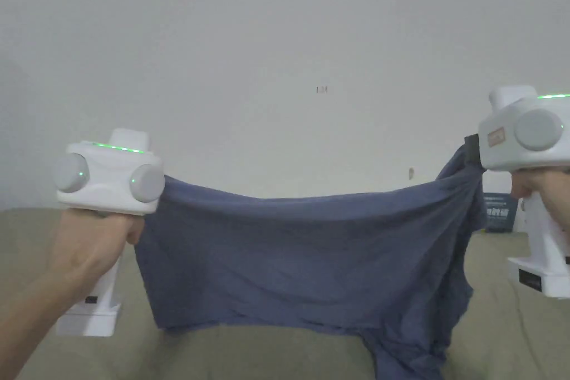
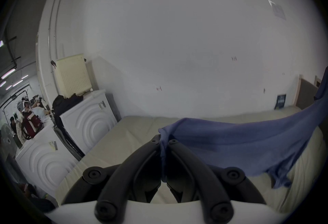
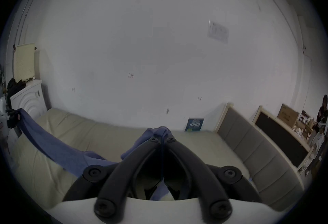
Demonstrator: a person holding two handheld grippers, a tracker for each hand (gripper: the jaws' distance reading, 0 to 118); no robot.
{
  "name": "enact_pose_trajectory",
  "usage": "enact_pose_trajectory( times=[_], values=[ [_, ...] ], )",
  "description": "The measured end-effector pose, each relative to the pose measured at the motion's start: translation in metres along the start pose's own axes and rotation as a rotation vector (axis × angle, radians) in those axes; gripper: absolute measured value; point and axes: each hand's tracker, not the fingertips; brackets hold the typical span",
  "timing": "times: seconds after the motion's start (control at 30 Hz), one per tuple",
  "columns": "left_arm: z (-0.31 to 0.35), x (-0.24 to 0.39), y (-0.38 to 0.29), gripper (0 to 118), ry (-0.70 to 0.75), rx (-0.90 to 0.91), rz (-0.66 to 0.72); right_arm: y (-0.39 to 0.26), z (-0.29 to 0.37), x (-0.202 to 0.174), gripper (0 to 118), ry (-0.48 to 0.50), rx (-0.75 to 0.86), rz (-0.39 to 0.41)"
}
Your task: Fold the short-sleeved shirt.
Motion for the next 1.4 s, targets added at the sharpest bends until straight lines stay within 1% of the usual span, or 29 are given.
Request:
enact_pose_trajectory(
  times=[0.03, 0.07, 0.1, 0.13, 0.17, 0.2, 0.23, 0.27, 0.3, 0.33, 0.4, 0.43, 0.47, 0.5, 0.6, 0.67, 0.8, 0.83, 0.87, 0.93, 0.97, 1.0, 1.07, 1.1, 1.23, 1.4],
  values=[
    [0.002, 0.002, -0.019, 1, -0.012, -0.044, -0.032, -0.021, 0.003, 0.000, 3, 0.000, -0.050, 0.004],
    [0.006, 0.003, -0.045, 1, -0.035, -0.063, -0.020, -0.051, 0.010, 0.003, 3, 0.037, -0.066, -0.018],
    [0.009, 0.004, -0.065, 1, -0.050, -0.090, -0.037, -0.074, 0.016, 0.003, 3, 0.036, -0.093, -0.040],
    [0.015, 0.003, -0.088, 1, -0.060, -0.125, -0.041, -0.100, 0.024, 0.002, 3, 0.059, -0.135, -0.007],
    [0.021, 0.003, -0.113, 1, -0.070, -0.159, -0.048, -0.127, 0.033, 0.002, 3, 0.059, -0.140, -0.015],
    [0.028, 0.001, -0.136, 1, -0.087, -0.185, -0.035, -0.152, 0.044, 0.002, 3, 0.052, -0.185, -0.007],
    [0.033, 0.000, -0.155, 1, -0.090, -0.217, -0.031, -0.173, 0.052, 0.004, 3, 0.077, -0.187, -0.065],
    [0.041, -0.004, -0.175, 1, -0.097, -0.255, -0.019, -0.194, 0.059, 0.004, 3, 0.073, -0.247, -0.048],
    [0.046, -0.006, -0.191, 1, -0.105, -0.283, -0.002, -0.212, 0.066, 0.004, 3, 0.088, -0.260, -0.061],
    [0.053, -0.009, -0.209, 1, -0.114, -0.322, -0.005, -0.227, 0.066, 0.008, 3, 0.079, -0.295, -0.054],
    [0.066, -0.014, -0.237, 1, -0.113, -0.355, -0.008, -0.258, 0.084, 0.011, 3, 0.081, -0.321, -0.111],
    [0.074, -0.017, -0.251, 1, -0.113, -0.376, -0.005, -0.272, 0.093, 0.014, 3, 0.091, -0.361, -0.118],
    [0.082, -0.021, -0.263, 1, -0.116, -0.394, -0.003, -0.287, 0.105, 0.014, 3, 0.096, -0.360, -0.157],
    [0.090, -0.025, -0.274, 1, -0.116, -0.406, 0.009, -0.299, 0.112, 0.016, 3, 0.097, -0.401, -0.148],
    [0.104, -0.040, -0.297, 1, -0.125, -0.446, 0.009, -0.334, 0.136, 0.024, 3, 0.088, -0.439, -0.166],
    [0.117, -0.050, -0.306, 1, -0.129, -0.459, 0.024, -0.351, 0.150, 0.032, 3, 0.096, -0.476, -0.187],
    [0.152, -0.068, -0.319, 1, -0.145, -0.463, 0.023, -0.376, 0.182, 0.046, 3, 0.102, -0.492, -0.217],
    [0.159, -0.072, -0.322, 1, -0.150, -0.465, 0.033, -0.380, 0.186, 0.049, 3, 0.117, -0.509, -0.224],
    [0.168, -0.077, -0.325, 1, -0.165, -0.467, 0.046, -0.385, 0.196, 0.049, 3, 0.112, -0.503, -0.232],
    [0.182, -0.082, -0.334, 1, -0.175, -0.475, 0.061, -0.394, 0.207, 0.053, 3, 0.131, -0.510, -0.231],
    [0.191, -0.085, -0.338, 1, -0.181, -0.473, 0.063, -0.398, 0.212, 0.054, 3, 0.123, -0.511, -0.230],
    [0.200, -0.088, -0.342, 1, -0.185, -0.479, 0.061, -0.403, 0.219, 0.054, 3, 0.146, -0.524, -0.218],
    [0.219, -0.087, -0.352, 1, -0.191, -0.486, 0.049, -0.414, 0.228, 0.057, 3, 0.141, -0.532, -0.212],
    [0.222, -0.088, -0.358, 1, -0.193, -0.499, 0.046, -0.419, 0.231, 0.059, 3, 0.152, -0.552, -0.209],
    [0.224, -0.093, -0.377, 1, -0.193, -0.532, 0.045, -0.440, 0.238, 0.060, 3, 0.142, -0.589, -0.231],
    [0.220, -0.093, -0.386, 1, -0.181, -0.553, 0.043, -0.450, 0.239, 0.052, 3, 0.149, -0.611, -0.213]
  ],
)
